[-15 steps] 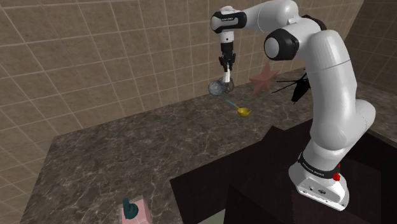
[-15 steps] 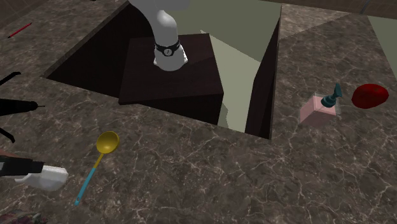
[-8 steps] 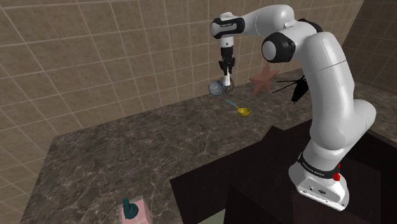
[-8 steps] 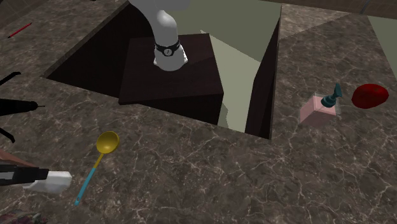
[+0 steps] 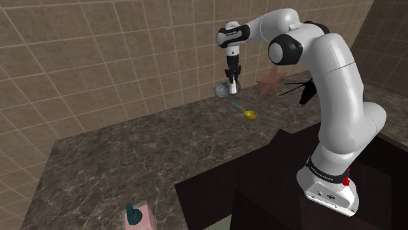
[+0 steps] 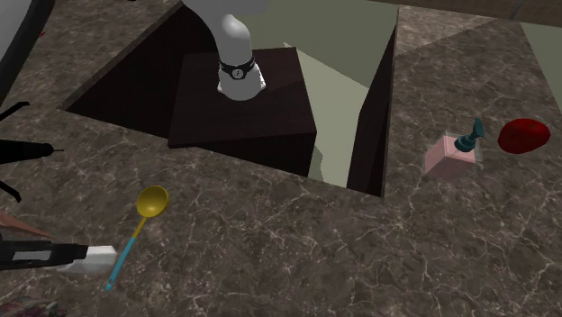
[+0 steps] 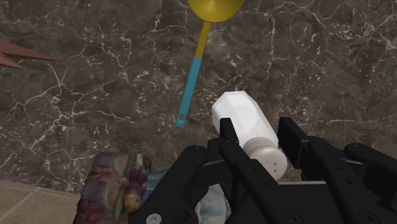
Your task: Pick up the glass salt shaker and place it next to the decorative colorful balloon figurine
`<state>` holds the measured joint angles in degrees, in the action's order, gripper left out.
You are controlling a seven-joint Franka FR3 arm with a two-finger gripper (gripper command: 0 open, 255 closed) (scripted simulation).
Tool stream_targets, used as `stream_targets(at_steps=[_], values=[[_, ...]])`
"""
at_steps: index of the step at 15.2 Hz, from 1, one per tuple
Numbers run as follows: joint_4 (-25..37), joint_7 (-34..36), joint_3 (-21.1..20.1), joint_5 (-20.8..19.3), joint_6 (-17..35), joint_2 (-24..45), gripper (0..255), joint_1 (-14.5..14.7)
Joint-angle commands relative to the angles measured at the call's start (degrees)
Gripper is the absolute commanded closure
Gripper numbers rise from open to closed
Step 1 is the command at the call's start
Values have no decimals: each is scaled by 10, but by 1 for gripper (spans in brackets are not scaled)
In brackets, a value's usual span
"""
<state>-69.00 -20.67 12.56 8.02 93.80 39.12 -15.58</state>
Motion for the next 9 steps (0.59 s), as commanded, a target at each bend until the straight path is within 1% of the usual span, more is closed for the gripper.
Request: stream_targets(at_steps=[1,9], values=[[-9,-1,0,1,13,4,255,0],[-43,-4,-3,4,64,21,255,1]])
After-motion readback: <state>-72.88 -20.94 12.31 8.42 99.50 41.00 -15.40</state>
